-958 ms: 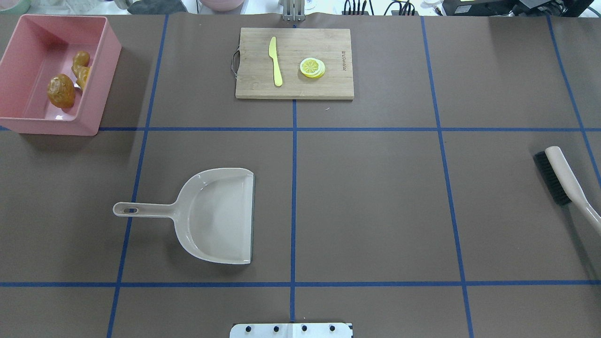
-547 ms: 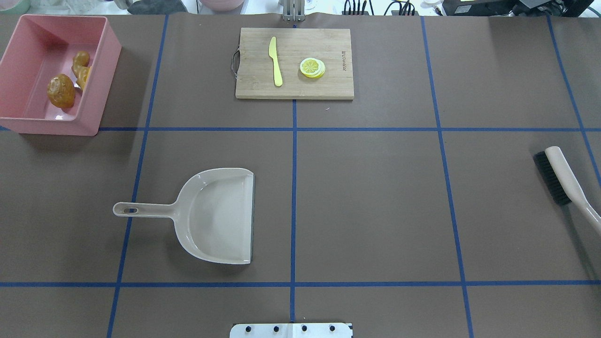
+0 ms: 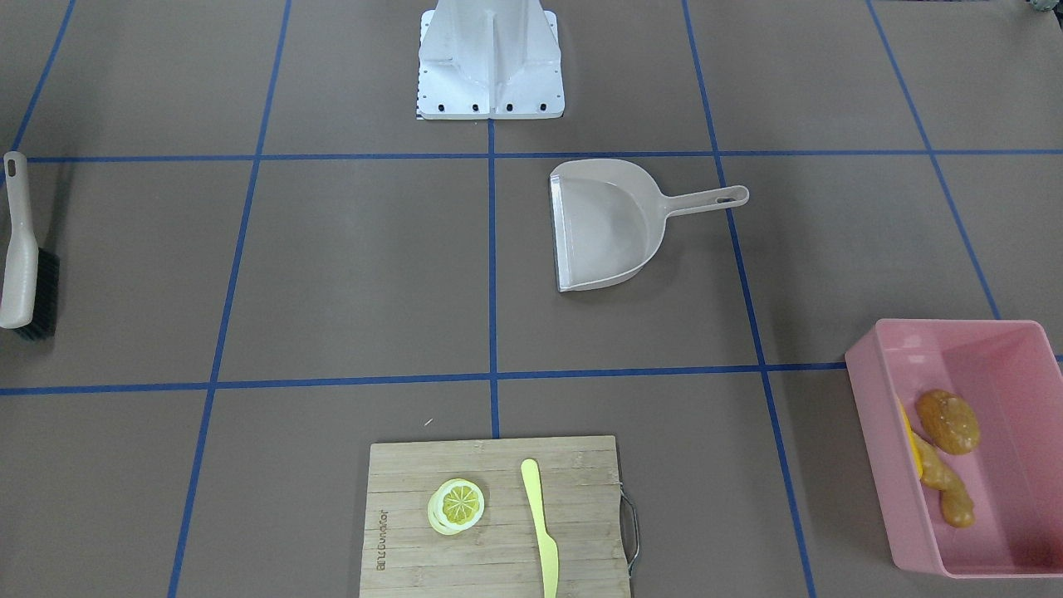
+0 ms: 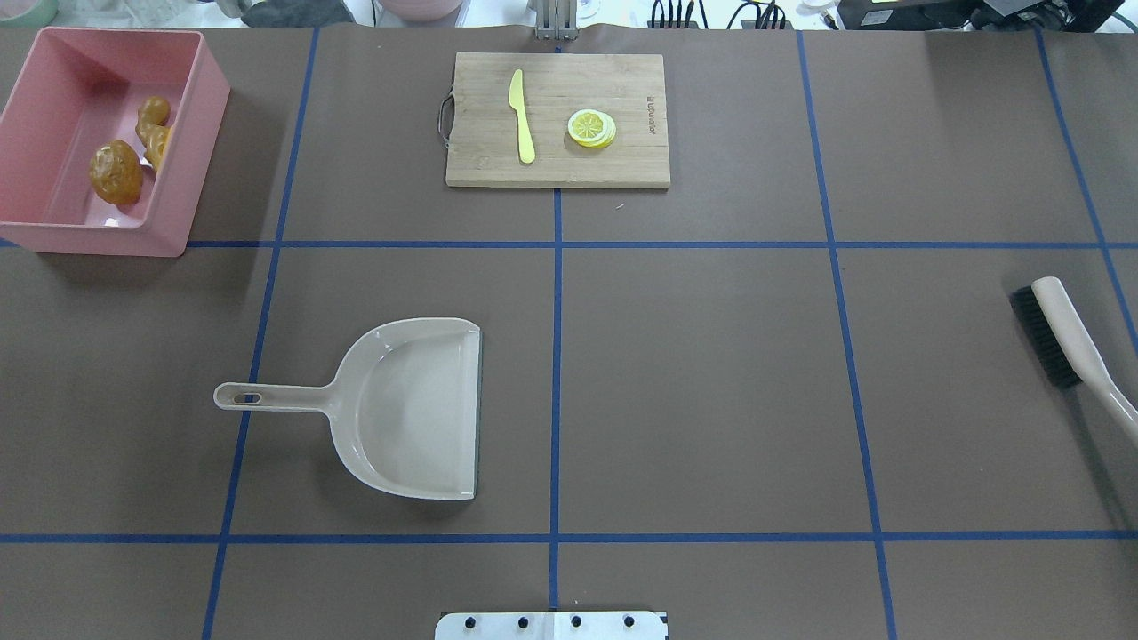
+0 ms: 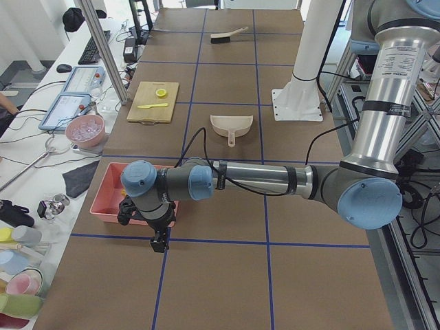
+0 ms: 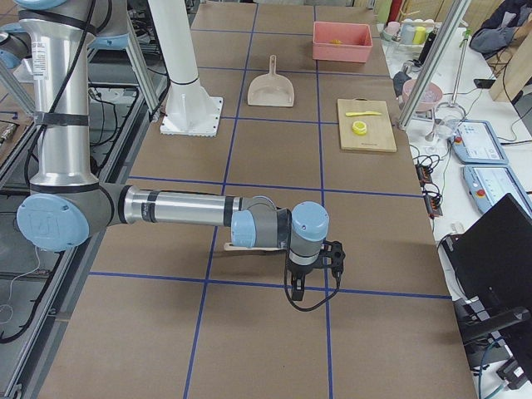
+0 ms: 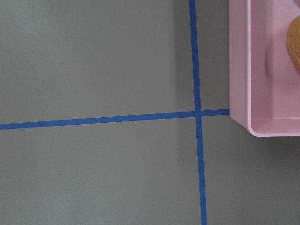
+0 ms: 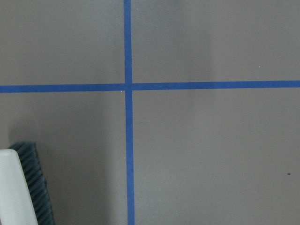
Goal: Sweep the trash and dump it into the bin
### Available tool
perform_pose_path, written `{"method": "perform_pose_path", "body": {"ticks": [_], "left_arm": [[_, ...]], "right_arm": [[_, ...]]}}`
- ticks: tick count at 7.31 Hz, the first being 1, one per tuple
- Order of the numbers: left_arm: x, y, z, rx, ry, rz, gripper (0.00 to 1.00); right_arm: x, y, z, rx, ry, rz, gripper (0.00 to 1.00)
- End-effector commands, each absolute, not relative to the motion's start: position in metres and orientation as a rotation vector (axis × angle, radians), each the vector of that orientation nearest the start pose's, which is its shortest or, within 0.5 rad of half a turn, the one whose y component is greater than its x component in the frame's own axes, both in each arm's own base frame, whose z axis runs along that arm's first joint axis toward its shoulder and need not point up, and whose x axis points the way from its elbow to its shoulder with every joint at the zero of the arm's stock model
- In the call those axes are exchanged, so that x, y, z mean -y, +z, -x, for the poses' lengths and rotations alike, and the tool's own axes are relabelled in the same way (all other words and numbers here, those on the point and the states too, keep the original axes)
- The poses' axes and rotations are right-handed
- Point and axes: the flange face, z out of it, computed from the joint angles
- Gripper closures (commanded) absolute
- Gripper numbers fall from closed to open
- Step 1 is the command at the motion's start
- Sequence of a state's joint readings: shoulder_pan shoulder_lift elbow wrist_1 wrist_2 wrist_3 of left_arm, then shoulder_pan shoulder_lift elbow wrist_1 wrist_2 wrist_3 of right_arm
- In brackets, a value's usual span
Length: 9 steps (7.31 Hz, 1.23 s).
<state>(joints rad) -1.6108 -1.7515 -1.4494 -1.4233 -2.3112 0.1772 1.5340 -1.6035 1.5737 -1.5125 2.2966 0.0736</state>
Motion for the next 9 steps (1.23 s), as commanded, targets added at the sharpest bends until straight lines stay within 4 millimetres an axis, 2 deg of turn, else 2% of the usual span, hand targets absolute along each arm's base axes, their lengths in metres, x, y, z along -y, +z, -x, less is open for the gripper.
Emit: {"method": "perform_pose_path", "body": {"ticks": [1,2,5,6,7,8,9], "left_arm": [[0.55,0.652,0.068,-0.739,0.131,-0.042,0.02],[0.552,0.648,0.068,-0.741,0.042,-0.025,0.02],[0.547,0.652,0.067,-0.756,0.054,-0.025,0.02],[0.541,0.653,0.066,-0.758,0.079,-0.05,0.02],[0.519,0.656,0.064,-0.797,0.086,-0.067,0.02],[0.512,0.659,0.063,-0.798,0.089,-0.075,0.02],[0.512,0.657,0.063,-0.801,0.09,-0.078,0.02]], "right_arm": [[0.482,0.67,-0.049,0.726,0.025,0.012,0.0],[0.481,0.672,-0.05,0.726,0.026,0.015,0.0],[0.48,0.674,-0.051,0.726,0.03,0.018,0.0],[0.48,0.673,-0.05,0.726,0.028,0.018,0.0],[0.481,0.672,-0.05,0.726,0.027,0.015,0.0],[0.481,0.67,-0.05,0.726,0.026,0.01,0.0],[0.481,0.671,-0.05,0.726,0.027,0.013,0.0]]}}
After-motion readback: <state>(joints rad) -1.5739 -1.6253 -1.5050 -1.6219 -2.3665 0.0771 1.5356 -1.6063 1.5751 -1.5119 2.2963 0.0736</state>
